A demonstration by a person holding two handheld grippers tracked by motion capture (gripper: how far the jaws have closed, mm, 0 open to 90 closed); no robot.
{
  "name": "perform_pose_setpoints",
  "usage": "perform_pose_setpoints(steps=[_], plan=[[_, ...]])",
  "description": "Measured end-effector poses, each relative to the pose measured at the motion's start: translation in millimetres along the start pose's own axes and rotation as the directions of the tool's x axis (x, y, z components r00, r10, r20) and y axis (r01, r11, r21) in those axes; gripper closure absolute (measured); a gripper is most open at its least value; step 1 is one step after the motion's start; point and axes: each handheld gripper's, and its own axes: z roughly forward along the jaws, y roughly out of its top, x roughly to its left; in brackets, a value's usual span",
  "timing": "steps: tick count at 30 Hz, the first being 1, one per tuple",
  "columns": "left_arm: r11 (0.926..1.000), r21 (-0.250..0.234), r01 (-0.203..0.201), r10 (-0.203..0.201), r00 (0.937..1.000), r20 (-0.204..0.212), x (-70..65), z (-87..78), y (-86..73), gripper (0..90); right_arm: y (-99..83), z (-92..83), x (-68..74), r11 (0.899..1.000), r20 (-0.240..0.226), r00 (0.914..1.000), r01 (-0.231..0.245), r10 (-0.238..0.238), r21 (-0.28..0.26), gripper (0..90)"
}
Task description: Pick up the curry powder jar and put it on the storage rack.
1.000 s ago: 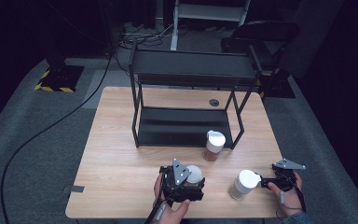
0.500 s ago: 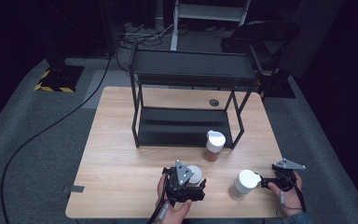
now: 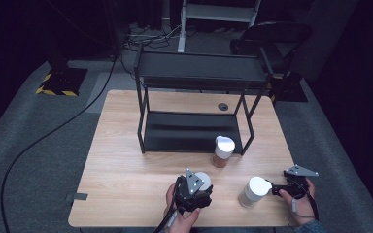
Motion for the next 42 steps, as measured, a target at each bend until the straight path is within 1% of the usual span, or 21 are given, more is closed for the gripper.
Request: perform_pose_setpoints(steps=[4,8,11,20,22,26,30,31,32,33,35,37,40,42], plan=[[1.0,0.004,0.0,0.0,1.0,0.0,0.4,-1.0,0.8,32.8,0.0,0.0,0.0,1.0,0.0,1.0,0.0,0.0,0.0,4.7],[0.9999,0.013,-0.009,0.009,1.0,0.003,0.7,-3.1,1.5,32.8,0.1,0.1,-0.1,1.0,0.001,1.0,0.0,0.0,0.0,4.7],[1.0,0.009,0.002,-0.002,1.0,0.005,3.1,-7.0,3.6,32.8,0.6,0.8,-0.6,1.0,0.004,1.0,0.001,-0.001,-0.001,4.6],[0.9999,-0.01,-0.001,0.001,0.9998,-0.021,11.6,-19.7,13.3,32.9,1.8,1.9,-1.4,1.0,0.008,1.0,-0.002,0.002,0.0,4.6],[0.9998,-0.019,0.004,-0.004,0.9999,-0.015,16.4,-23.5,16.9,32.9,1.8,1.9,-1.3,1.0,0.008,1.0,-0.002,0.002,0.0,4.6],[0.9996,-0.027,0.011,-0.011,0.9999,-0.006,21.5,-26.7,20.0,33.0,1.8,1.9,-1.3,1.0,0.008,1.0,-0.002,0.002,0.0,4.6],[0.9997,-0.026,0.0,0.0,0.9999,-0.014,27.5,-30.3,24.3,33.0,1.7,1.9,-1.3,1.0,0.008,1.0,-0.002,0.002,0.0,4.5],[0.9996,-0.03,0.0,0.0,0.9998,-0.018,30.8,-32.1,27.0,33.0,1.7,2.0,-1.2,1.0,0.008,1.0,-0.002,0.002,0.0,4.5],[0.9996,-0.03,0.0,0.0,0.9998,-0.018,30.8,-32.1,27.0,33.0,1.7,2.0,-1.2,1.0,0.008,1.0,-0.002,0.002,0.0,4.5],[0.9994,-0.035,-0.001,0.001,0.9998,-0.02,34.7,-34.0,30.0,33.0,1.6,1.9,-1.2,1.0,0.009,1.0,-0.001,0.001,0.0,4.5],[0.9993,-0.037,-0.003,0.002,0.9997,-0.023,37.0,-35.0,31.7,33.0,1.6,1.9,-1.2,1.0,0.009,1.0,-0.001,0.001,0.0,4.5],[0.9992,-0.039,-0.003,0.002,0.9997,-0.025,41.6,-37.0,35.4,33.0,1.7,2.0,-1.2,1.0,0.009,1.0,-0.001,0.001,0.0,4.5],[0.9992,-0.04,0.007,-0.008,0.9996,-0.026,48.2,-40.4,40.9,33.0,1.6,2.0,-1.2,1.0,0.009,1.0,-0.001,0.001,0.0,4.4],[0.999,-0.044,0.004,-0.006,0.9995,-0.03,52.0,-41.7,44.2,33.1,1.6,2.0,-1.2,1.0,0.009,1.0,0.0,0.0,0.0,4.4]])
